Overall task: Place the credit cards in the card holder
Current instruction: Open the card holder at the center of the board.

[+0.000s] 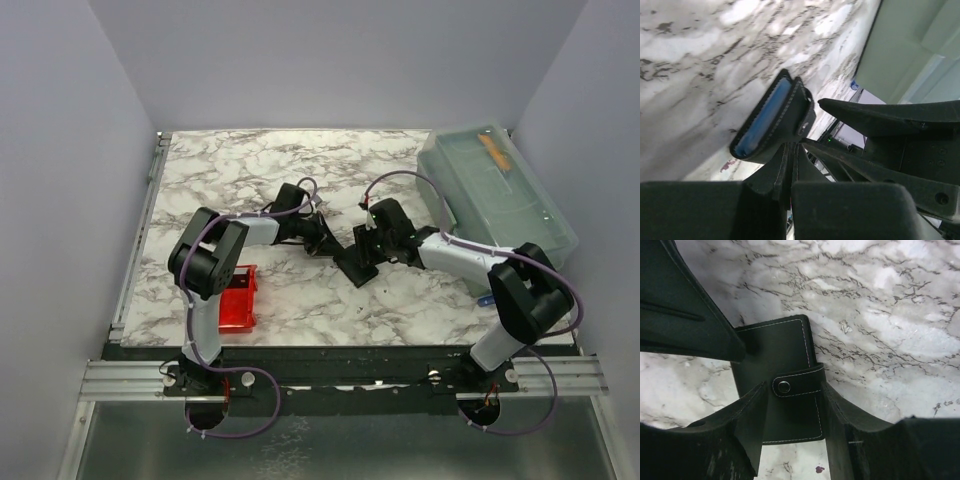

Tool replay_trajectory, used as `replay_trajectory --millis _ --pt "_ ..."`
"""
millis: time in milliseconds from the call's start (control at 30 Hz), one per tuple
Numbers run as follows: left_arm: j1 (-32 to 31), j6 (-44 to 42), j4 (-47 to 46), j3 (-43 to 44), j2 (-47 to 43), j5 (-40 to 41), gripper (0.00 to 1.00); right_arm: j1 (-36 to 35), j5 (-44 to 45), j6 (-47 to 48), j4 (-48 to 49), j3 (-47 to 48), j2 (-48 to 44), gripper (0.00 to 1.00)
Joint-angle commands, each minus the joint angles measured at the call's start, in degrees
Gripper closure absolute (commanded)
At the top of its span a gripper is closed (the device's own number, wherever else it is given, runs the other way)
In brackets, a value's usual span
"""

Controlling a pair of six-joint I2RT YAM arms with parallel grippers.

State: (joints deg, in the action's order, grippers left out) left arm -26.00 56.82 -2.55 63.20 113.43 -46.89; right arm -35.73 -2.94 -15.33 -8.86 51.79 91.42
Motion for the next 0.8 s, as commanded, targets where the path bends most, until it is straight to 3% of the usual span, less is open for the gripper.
replay_trajectory --millis 0,267,533,767 --pt "-0.78 0.48 -0.08 -0.36 2.06 2.04 1.0 -1.65 4.08 3.68 1.04 1.37 2.79 0.52" --pt "-0.81 -0.96 7.0 1.2 4.91 6.58 1.0 -6.45 12.36 5.51 -1.51 3.37 6.41 0.54" --pt "-1.12 -1.77 9.71 2.42 6.46 6.42 1.0 -9.38 16.89 5.57 -2.93 3.44 6.36 0.47" --pt "-1.82 -2.38 10.79 3.06 7.04 6.0 1.0 -9.36 16.73 2.67 -0.26 2.7 7.47 0.58"
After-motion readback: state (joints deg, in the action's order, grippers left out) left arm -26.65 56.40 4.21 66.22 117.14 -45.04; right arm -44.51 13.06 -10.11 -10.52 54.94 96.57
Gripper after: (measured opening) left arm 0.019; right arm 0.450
